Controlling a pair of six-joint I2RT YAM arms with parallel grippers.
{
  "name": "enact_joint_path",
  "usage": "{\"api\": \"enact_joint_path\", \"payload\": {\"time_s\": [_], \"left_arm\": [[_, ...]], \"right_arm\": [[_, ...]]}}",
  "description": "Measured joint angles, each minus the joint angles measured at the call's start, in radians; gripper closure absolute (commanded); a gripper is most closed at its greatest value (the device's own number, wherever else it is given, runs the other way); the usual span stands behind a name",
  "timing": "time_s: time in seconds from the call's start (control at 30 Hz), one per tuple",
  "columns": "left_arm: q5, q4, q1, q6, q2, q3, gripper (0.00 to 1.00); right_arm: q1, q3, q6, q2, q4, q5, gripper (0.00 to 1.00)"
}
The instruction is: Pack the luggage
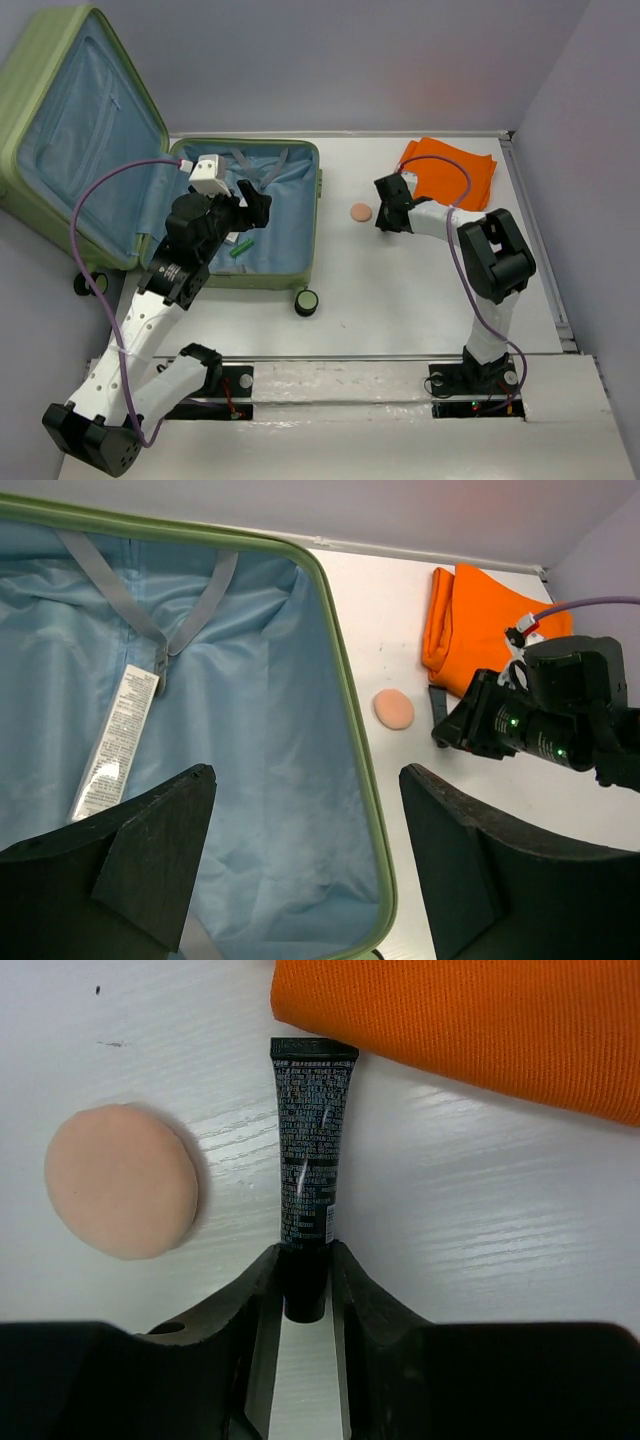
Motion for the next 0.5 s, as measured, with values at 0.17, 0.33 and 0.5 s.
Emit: {"api": "enact_joint_path", "payload": {"time_s": [0.17,0.33,0.5], "left_arm": [[0.005,0.002,0.000,0.018,-0.010,-0.010,0.14],[0.013,0.001,0.000,0.026,-0.030,-0.017,0.14],[0.027,0.002,0.000,0.026,-0.033,-0.017,0.14]], "right_arm": [[0.000,-0.005,0.002,-0.011,-0.021,0.020,0.84],[0.009,-0.043,-0.021,-0.124,-0.098,0.044,0.84],[0.116,0.055,-0.060,-0.270,-0.125,0.015,0.82]]}}
